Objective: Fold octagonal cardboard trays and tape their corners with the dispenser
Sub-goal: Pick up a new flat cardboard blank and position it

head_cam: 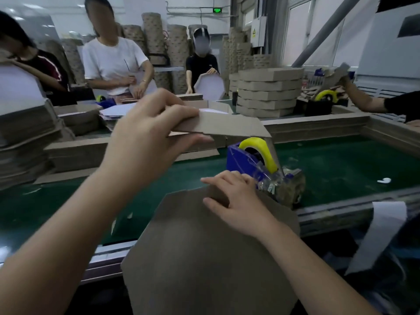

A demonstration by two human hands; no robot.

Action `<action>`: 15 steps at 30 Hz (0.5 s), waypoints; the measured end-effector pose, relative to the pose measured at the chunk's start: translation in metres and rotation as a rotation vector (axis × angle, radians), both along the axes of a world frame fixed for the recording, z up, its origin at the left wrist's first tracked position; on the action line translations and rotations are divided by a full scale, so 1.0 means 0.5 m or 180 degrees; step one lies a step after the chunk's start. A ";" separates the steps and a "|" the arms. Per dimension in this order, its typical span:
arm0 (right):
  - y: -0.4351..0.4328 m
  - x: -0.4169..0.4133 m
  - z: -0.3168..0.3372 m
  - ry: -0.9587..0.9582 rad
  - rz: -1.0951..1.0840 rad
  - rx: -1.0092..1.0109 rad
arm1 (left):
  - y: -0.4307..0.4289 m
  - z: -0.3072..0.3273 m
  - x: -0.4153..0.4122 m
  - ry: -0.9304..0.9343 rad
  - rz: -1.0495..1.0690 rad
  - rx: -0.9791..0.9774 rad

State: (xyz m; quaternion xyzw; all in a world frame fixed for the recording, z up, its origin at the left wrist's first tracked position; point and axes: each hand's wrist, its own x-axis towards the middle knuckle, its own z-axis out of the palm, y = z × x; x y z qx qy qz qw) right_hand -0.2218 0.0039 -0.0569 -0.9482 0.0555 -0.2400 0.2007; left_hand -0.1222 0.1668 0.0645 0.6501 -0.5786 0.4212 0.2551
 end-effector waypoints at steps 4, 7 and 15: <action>0.015 -0.017 0.007 -0.0428 0.0347 0.0965 | -0.024 -0.012 -0.026 0.0175 -0.0072 -0.0052; 0.045 -0.044 0.061 -0.1269 0.1276 0.2415 | -0.029 -0.018 -0.036 0.0153 -0.0062 -0.0093; 0.071 -0.074 0.207 -0.2877 0.0520 0.4005 | -0.017 -0.062 -0.061 0.0695 -0.0276 0.0082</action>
